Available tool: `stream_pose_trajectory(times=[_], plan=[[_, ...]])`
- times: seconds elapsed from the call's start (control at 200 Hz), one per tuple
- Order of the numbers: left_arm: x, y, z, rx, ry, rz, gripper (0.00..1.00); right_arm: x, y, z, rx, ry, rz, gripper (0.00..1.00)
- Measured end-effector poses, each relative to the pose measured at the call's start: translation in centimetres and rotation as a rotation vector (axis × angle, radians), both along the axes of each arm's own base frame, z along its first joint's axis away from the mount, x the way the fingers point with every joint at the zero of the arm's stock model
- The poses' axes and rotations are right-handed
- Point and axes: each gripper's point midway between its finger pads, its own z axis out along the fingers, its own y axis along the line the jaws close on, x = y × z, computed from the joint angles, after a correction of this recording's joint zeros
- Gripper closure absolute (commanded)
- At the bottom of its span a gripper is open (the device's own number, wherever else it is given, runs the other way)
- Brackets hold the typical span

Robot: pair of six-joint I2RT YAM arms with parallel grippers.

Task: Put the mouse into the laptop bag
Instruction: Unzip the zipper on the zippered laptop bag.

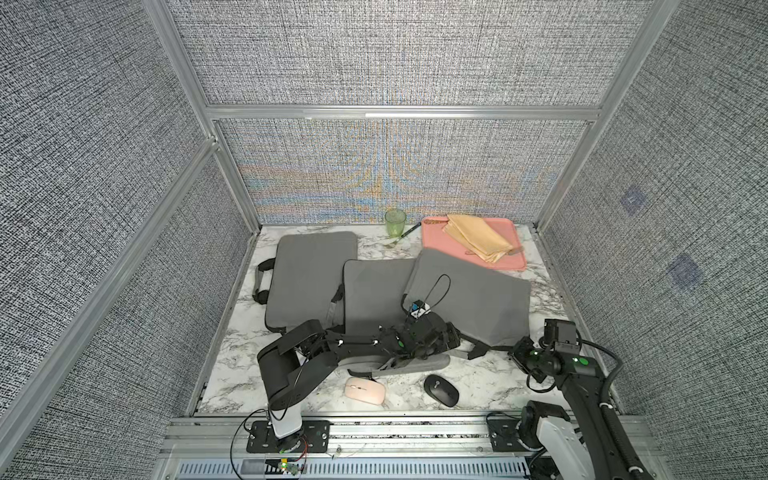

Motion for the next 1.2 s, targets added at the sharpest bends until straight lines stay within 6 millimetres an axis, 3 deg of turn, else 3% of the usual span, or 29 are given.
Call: stream_pose_trajectory(times=[0.125, 0.3, 0.365, 0.44, 0.485, 0.62, 0.886, 1.026, 1.196], plan=[[-1.8, -0.8, 0.2, 0.006, 0.01, -0.037, 0.05, 0.6, -0.1, 0.8, -0.007, -0.014, 0.006, 1.0], [-1.9, -2.0, -0.6, 0.015, 0.023, -0.034, 0.14, 1.1, -0.5, 1.6, -0.012, -0.033, -0.004, 1.0], [-1.7, -2.5, -0.8, 0.021, 0.023, -0.032, 0.37, 1.1, -0.6, 1.6, -0.012, -0.035, -0.011, 1.0], [-1.2, -2.8, -1.1, 0.042, 0.01, -0.019, 0.84, 1.1, -0.8, 1.6, -0.012, -0.036, -0.018, 1.0], [-0.8, -2.9, -1.3, 0.061, -0.002, -0.011, 1.0, 1.1, -0.8, 1.6, -0.012, -0.038, -0.019, 1.0], [0.5, -3.5, -0.2, 0.081, -0.03, -0.007, 1.0, 0.7, -0.8, 1.2, -0.015, -0.036, -0.018, 1.0], [3.0, -4.8, 7.5, 0.007, -0.144, 0.008, 1.0, -1.0, -1.3, -0.2, -0.039, 0.009, -0.054, 1.0], [5.4, -5.5, 7.5, 0.024, -0.148, 0.029, 1.0, -1.3, -1.2, -0.6, -0.026, 0.018, -0.066, 1.0], [7.3, -6.7, 5.0, 0.04, -0.071, 0.031, 1.0, -1.4, -0.6, -1.3, -0.002, 0.045, -0.041, 1.0]])
